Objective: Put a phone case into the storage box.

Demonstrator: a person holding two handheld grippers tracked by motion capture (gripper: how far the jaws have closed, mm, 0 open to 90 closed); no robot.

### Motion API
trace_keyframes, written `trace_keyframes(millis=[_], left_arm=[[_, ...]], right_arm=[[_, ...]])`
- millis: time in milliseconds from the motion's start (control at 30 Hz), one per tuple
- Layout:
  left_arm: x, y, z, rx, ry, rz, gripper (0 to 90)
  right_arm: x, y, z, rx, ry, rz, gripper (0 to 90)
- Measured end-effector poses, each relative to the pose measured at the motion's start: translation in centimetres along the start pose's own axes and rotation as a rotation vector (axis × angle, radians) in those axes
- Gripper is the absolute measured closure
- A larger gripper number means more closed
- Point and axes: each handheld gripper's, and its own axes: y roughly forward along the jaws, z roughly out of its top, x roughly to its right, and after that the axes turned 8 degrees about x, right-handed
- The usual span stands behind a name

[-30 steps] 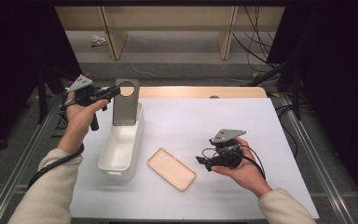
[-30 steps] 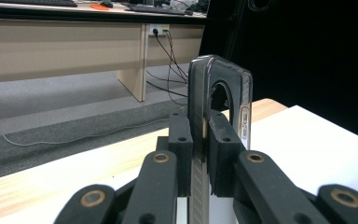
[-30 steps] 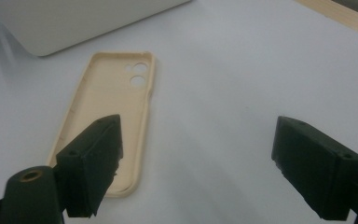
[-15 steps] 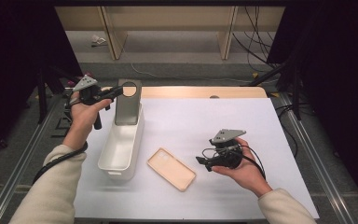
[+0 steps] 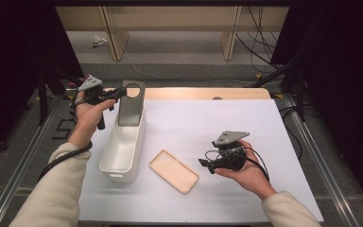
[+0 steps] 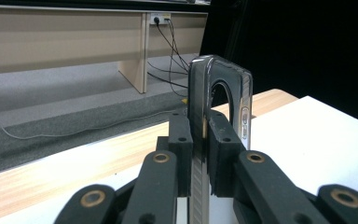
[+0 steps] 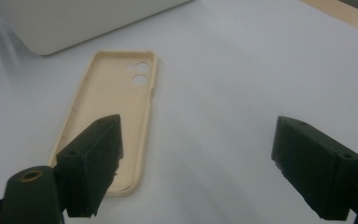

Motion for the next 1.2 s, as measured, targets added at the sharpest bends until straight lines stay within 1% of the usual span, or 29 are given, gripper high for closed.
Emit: trace_keyframes(millis=[367, 533, 700, 933, 1200], left_arm=[[-0.4, 0.5, -0.8, -0.02, -0.007, 0.004, 81.3], [-0.7, 0.7, -1.2, -0.026, -0.024, 0.01, 81.2], [-0.9, 0.9, -1.6, -0.039, -0.024, 0.021, 81.2], [-0.9, 1.2, -1.8, -0.054, -0.019, 0.023, 81.2], [-1.1, 1.3, -2.0, -0.059, -0.021, 0.028, 81.1]], right_arm=[[0.0, 0.0, 0.0, 0.001, -0.002, 0.003, 17.2], [0.0, 0.0, 0.0, 0.0, -0.002, 0.006, 17.2], [0.0, 0.1, 0.0, 0.0, -0.003, 0.005, 17.2], [0.0, 0.1, 0.0, 0.0, -0.003, 0.005, 17.2], [-0.1, 0.1, 0.0, -0.001, -0.003, 0.005, 17.2]])
